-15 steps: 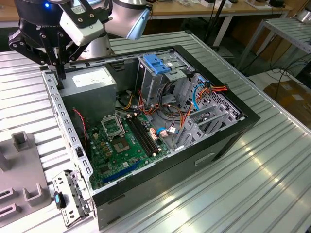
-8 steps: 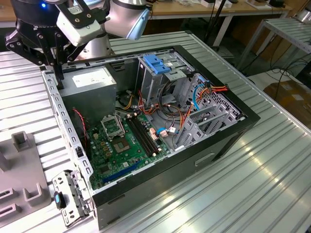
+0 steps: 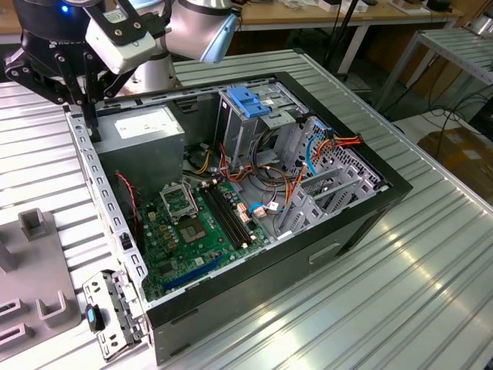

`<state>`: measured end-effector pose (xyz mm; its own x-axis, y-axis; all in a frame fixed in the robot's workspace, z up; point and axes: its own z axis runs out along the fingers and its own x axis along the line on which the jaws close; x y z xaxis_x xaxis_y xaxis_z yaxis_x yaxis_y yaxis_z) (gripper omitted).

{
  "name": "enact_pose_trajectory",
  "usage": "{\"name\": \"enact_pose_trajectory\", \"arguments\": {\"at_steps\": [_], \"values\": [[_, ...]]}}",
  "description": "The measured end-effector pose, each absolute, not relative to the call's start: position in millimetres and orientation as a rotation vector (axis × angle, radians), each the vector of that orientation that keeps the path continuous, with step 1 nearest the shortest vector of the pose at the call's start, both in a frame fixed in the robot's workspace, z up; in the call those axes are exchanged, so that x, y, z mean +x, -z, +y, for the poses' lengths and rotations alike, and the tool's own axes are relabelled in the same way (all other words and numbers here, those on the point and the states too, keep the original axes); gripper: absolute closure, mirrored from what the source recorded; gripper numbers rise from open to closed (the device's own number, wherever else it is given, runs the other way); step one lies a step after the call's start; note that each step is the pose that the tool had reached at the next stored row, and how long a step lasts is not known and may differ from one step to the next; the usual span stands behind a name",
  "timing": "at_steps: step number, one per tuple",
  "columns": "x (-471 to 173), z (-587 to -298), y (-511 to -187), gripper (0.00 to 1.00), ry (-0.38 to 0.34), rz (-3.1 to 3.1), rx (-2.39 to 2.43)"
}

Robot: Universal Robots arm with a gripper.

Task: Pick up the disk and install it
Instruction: 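Reach for the disk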

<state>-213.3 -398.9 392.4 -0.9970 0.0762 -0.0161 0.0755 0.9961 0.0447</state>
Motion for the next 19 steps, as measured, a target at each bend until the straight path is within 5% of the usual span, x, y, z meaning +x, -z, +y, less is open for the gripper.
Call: {"name": "enact_pose_trajectory", "arguments": {"at_steps": [19], "values": [[-221.4, -398.9, -392.2, 0.9, -0.069, 3.123, 0.119]]}}
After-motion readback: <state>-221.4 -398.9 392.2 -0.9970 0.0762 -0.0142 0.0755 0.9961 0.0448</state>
